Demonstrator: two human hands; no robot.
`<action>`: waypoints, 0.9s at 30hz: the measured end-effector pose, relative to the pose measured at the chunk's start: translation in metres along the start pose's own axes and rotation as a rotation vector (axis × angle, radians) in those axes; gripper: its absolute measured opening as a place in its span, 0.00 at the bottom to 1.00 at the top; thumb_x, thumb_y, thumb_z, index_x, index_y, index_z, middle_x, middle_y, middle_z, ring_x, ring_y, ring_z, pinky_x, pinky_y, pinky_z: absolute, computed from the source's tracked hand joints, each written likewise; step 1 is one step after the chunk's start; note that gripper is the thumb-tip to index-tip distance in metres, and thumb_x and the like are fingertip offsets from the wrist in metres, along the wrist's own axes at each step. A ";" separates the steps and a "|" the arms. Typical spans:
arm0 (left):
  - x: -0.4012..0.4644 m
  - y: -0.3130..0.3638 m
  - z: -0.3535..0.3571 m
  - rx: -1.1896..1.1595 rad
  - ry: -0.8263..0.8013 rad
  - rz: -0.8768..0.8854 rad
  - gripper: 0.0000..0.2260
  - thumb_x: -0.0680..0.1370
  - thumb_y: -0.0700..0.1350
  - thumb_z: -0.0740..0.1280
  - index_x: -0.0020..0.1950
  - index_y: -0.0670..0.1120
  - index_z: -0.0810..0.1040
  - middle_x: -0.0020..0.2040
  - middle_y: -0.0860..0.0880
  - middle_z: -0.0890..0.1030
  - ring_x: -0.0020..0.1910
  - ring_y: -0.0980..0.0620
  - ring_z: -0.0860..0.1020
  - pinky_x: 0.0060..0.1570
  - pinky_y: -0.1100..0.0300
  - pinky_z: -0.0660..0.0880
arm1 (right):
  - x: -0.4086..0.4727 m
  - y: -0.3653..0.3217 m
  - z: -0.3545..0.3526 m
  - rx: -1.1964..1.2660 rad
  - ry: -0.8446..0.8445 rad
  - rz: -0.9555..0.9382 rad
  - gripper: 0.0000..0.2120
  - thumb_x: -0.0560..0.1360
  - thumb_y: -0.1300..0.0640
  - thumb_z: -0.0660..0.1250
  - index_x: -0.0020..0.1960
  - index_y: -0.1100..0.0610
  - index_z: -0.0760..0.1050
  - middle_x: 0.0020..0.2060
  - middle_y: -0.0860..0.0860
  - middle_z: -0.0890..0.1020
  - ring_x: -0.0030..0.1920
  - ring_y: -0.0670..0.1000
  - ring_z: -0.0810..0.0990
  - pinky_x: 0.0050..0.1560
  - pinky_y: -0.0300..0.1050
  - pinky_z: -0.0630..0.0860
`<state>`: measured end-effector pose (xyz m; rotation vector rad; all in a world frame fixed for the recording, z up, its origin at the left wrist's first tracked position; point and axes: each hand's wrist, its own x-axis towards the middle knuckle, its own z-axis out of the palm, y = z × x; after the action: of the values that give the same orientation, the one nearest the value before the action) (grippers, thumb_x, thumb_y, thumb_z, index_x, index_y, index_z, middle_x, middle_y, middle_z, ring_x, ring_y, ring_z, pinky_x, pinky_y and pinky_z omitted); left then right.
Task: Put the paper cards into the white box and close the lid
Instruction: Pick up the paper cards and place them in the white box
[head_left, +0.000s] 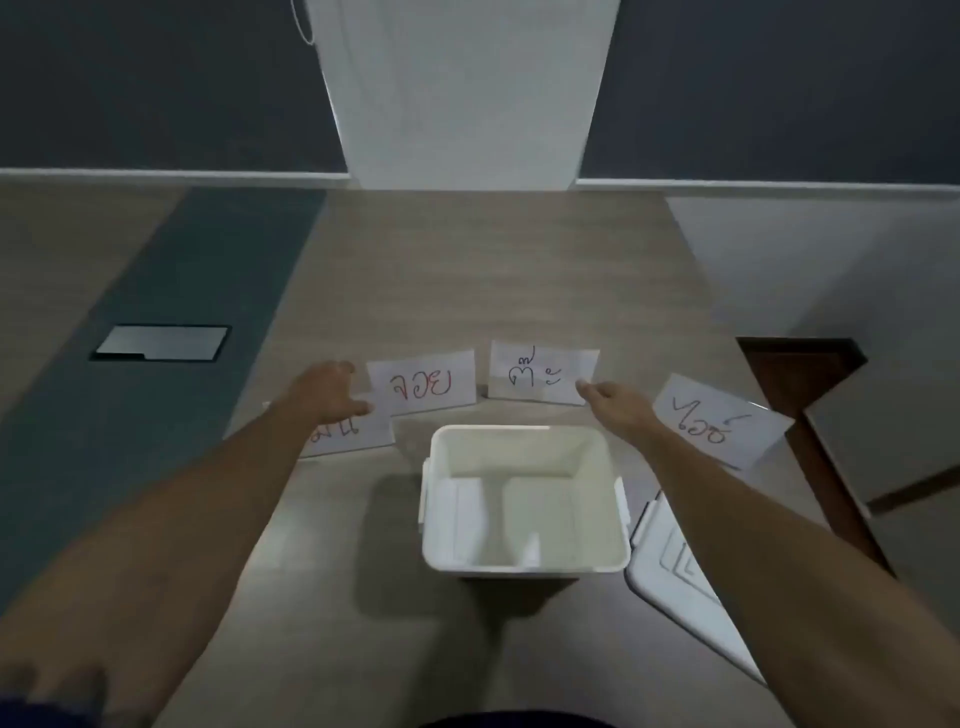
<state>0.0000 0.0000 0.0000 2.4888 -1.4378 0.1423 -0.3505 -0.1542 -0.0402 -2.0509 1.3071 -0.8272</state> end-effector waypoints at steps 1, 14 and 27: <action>0.000 -0.006 -0.002 0.038 -0.002 -0.002 0.36 0.71 0.54 0.74 0.73 0.42 0.66 0.71 0.39 0.70 0.67 0.38 0.72 0.65 0.48 0.70 | -0.002 0.006 0.001 0.061 -0.005 0.027 0.27 0.80 0.40 0.55 0.68 0.59 0.74 0.67 0.59 0.76 0.67 0.61 0.72 0.64 0.51 0.68; -0.013 -0.028 -0.020 0.114 0.176 0.092 0.11 0.77 0.36 0.62 0.60 0.38 0.73 0.53 0.32 0.80 0.49 0.35 0.79 0.41 0.52 0.70 | -0.016 0.018 0.014 0.569 -0.047 -0.008 0.26 0.79 0.41 0.61 0.69 0.58 0.74 0.67 0.52 0.76 0.71 0.52 0.69 0.70 0.45 0.62; -0.163 0.111 0.016 -0.027 0.309 0.375 0.08 0.76 0.36 0.63 0.54 0.45 0.73 0.51 0.43 0.80 0.50 0.38 0.77 0.44 0.51 0.67 | -0.052 0.060 0.078 0.550 -0.082 0.100 0.22 0.80 0.47 0.61 0.63 0.64 0.76 0.63 0.54 0.79 0.67 0.53 0.73 0.65 0.44 0.66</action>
<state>-0.1788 0.0790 -0.0311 2.0373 -1.7284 0.5474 -0.3440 -0.1176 -0.1454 -1.5563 0.9887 -0.9232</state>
